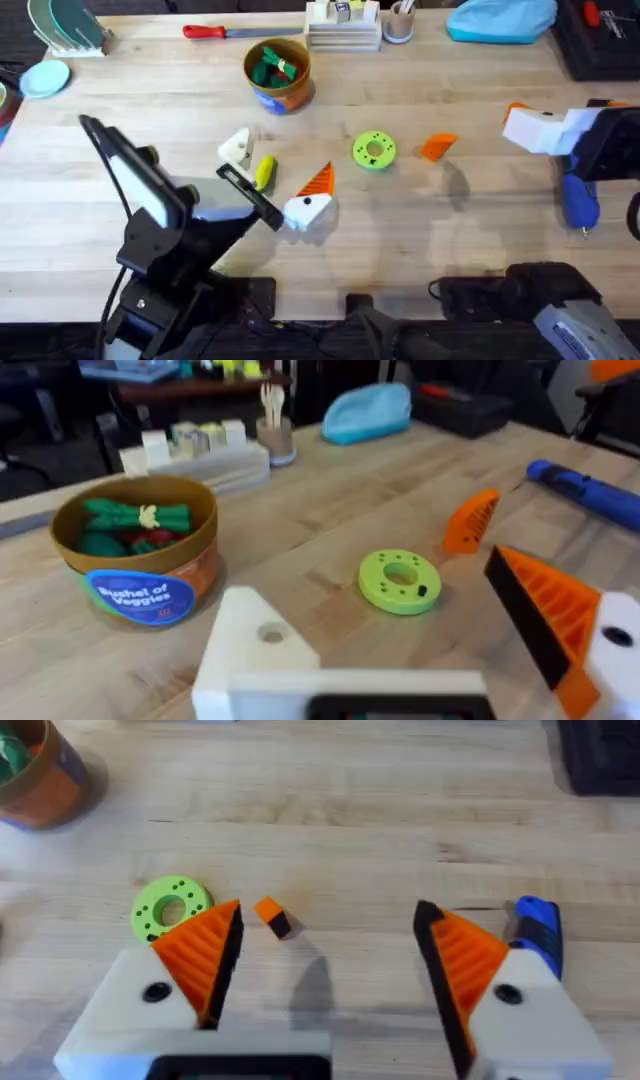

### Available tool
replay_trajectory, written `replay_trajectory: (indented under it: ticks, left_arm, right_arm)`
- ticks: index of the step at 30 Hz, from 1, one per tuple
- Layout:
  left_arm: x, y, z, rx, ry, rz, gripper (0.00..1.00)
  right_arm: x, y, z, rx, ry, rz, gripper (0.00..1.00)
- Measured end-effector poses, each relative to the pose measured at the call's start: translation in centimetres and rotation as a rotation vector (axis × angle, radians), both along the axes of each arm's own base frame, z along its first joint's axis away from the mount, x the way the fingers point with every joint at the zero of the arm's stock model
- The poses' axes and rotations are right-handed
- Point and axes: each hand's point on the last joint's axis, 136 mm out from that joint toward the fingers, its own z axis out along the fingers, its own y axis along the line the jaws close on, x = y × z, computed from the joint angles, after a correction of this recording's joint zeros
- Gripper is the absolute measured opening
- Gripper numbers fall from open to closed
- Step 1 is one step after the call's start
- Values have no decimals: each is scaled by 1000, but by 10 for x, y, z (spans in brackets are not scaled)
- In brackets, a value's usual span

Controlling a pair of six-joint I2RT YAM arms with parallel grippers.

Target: Pick up the gripper from the table and insert it into the empty holder that is missing its gripper. Then pick up a screw, insert it into the mounting hole, and use the screwdriver to tighten it. Finally, clean up the table by picking up the vegetable and placing it into the bucket.

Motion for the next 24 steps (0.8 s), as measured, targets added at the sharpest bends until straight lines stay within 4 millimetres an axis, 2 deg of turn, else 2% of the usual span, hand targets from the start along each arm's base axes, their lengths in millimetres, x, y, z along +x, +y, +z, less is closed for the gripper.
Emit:
replay_trajectory:
  ticks: [24]
  left_arm:
    - [0,2,-2,-2,15,-3,993]
  right_arm:
    - [0,0,0,0,0,0,991]
